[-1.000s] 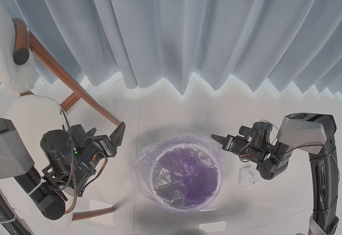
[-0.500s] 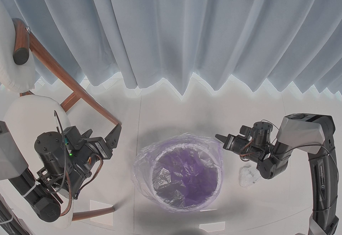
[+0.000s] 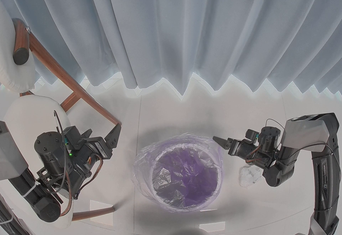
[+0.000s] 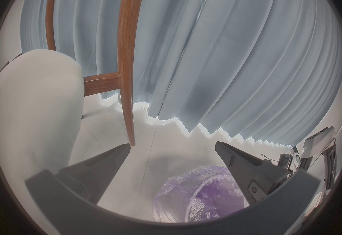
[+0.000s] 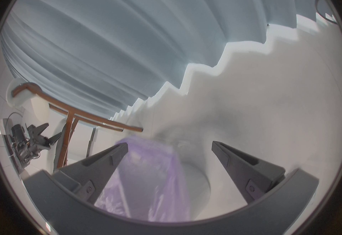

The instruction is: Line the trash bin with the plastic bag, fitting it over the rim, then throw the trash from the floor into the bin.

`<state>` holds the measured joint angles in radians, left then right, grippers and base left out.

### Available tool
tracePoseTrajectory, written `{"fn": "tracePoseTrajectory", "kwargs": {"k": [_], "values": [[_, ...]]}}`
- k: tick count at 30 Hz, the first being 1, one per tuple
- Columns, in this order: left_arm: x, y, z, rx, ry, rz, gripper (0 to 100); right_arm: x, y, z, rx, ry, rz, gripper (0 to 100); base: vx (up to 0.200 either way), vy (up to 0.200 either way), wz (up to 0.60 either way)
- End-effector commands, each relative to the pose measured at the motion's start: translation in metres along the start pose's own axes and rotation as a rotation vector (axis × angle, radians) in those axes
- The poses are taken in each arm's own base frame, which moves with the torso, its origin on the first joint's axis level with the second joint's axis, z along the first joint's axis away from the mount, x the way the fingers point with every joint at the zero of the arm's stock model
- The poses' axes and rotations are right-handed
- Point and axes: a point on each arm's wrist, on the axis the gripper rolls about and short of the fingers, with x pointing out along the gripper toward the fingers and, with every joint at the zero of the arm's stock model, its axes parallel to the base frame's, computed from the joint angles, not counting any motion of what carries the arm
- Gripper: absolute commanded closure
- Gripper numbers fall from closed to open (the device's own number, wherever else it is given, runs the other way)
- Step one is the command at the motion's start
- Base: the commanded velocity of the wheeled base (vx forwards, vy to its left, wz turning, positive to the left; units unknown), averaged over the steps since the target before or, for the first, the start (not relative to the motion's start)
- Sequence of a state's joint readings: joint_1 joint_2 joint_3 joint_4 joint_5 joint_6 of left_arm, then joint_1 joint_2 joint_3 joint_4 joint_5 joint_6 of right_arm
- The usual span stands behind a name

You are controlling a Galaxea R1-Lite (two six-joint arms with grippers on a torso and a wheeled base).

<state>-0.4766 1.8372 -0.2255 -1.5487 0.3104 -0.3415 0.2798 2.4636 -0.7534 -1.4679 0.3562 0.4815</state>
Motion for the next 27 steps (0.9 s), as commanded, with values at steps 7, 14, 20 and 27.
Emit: {"fn": "tracePoseTrajectory", "kwargs": {"k": [7,14,20,27], "values": [[0.001,0.000,-0.003,0.004,0.010,0.002,0,0.003,0.004,-0.021,0.001,0.055,0.011,0,0.000,0.000,0.00],[0.001,0.000,-0.003,0.005,0.011,0.003,0,0.018,-0.004,-0.025,-0.001,0.042,0.012,100,0.000,0.000,0.00],[0.001,0.000,-0.004,0.004,0.014,0.004,0,0.032,-0.005,-0.015,-0.002,0.029,0.017,100,0.000,0.000,0.00],[0.002,0.001,-0.005,0.008,0.021,0.006,0,0.045,-0.004,-0.001,-0.001,0.023,0.017,100,0.000,0.000,0.00]]}}
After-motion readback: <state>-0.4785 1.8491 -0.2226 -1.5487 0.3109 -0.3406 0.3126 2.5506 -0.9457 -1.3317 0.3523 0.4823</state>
